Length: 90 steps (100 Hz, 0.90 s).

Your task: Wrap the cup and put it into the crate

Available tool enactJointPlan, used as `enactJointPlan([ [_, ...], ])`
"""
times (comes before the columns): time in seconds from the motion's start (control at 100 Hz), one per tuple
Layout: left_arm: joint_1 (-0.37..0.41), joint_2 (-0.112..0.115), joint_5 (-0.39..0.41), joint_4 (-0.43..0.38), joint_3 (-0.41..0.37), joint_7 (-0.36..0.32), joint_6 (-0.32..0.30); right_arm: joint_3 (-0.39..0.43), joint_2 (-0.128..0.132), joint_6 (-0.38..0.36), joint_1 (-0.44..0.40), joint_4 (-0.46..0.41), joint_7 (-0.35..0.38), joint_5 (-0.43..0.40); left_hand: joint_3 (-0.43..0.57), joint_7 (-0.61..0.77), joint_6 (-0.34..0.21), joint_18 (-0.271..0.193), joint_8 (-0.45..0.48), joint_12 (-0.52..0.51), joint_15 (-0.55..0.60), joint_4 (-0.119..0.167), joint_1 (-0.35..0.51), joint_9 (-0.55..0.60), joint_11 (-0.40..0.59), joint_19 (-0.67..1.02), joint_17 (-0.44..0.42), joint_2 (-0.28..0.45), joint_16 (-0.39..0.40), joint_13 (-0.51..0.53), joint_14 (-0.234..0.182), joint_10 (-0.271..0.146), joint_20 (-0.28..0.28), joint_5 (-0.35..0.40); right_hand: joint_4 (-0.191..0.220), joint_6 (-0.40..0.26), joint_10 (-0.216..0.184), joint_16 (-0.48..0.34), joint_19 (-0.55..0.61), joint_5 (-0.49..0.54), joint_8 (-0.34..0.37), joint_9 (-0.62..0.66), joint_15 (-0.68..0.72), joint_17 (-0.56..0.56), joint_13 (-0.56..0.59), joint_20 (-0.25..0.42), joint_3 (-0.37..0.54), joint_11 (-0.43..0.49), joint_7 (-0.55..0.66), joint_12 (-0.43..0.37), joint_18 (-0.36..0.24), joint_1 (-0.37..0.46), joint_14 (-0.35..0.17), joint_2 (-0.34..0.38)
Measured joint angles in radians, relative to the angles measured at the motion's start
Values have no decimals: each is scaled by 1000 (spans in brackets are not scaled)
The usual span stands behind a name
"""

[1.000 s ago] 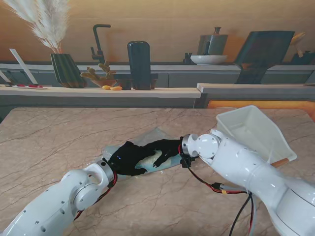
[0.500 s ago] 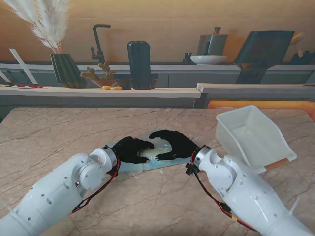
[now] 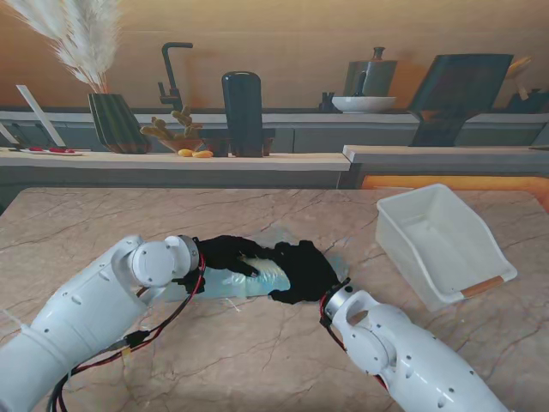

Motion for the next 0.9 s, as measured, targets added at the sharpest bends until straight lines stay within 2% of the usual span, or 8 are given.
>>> enactJointPlan([
  [0.1,-11,-2,-13,17,7,-3,6,-93,3,47,58,60,21,1,-75,-24,-45,-5,0,0,-11,11,1,1,0,-23,-13,31,0,-19,0,4,-9,3,-3,27,1,3,0,-30,-1,-1,-26,1,-52,0,20,22,-43,1,0,5,13,0],
  [0.28,25,-20,-121,61,-54,2,8,-261,-5,106,221,164,33,9,-112,-99,64,-24,0,1,-37,66,-9,-75,-11,-49,-56,191,-5,-83,21,80,-20,4,-2,91,13,38,18,-85,11,-22,23,26,-47,12,106,87,-135,15,-4,84,14,0],
  [0.3,35,-22,-125,63,-66,8,4,-275,-8,106,237,174,42,19,-116,-99,71,-24,1,1,-39,67,-13,-85,-11,-51,-61,194,-11,-84,21,91,-20,10,20,95,13,48,26,-85,15,-28,30,29,-48,12,124,98,-145,26,-5,103,14,0],
  [0.48,158,-35,-80,32,-160,201,-91,-366,-42,70,366,269,117,166,-143,-97,138,-23,15,3,-51,68,-27,-121,-15,-63,-80,211,-13,-123,22,96,-21,21,36,115,22,120,142,-47,60,13,155,76,-48,27,149,147,-150,72,-19,137,25,-9],
  [0.56,209,-32,-26,-11,-200,216,-133,-367,-61,25,393,315,130,242,-186,-148,229,-18,-9,4,-55,68,-37,-158,-16,-64,-86,191,-13,-140,22,96,-21,-29,-11,114,29,183,202,-3,66,45,172,84,-33,27,178,151,-150,85,-28,136,49,-49],
  [0.66,263,-21,73,-68,-237,250,-190,-359,-71,3,429,333,249,383,-222,-152,297,-6,-8,3,-92,68,-36,-183,-33,-87,-87,191,-17,-167,27,113,-21,-45,-96,109,33,249,250,14,60,55,177,83,-33,47,206,151,-150,113,-31,136,55,-62],
  [0.78,319,-8,196,-115,-264,342,-309,-373,-89,-26,482,383,326,457,-236,-128,104,33,11,3,-131,74,-37,-170,-33,-98,-87,191,-25,-167,106,96,-21,-38,-143,88,24,258,290,45,85,90,235,93,-21,39,208,158,-149,147,-34,137,55,-107],
  [0.9,351,1,383,-149,-273,395,-343,-381,-107,-82,521,457,402,607,-244,-128,62,55,4,3,-151,81,-38,-175,-43,-134,-65,143,-29,-168,112,94,-28,-54,-143,39,4,283,302,76,90,97,244,62,-24,43,206,171,-149,162,-42,137,52,-135],
])
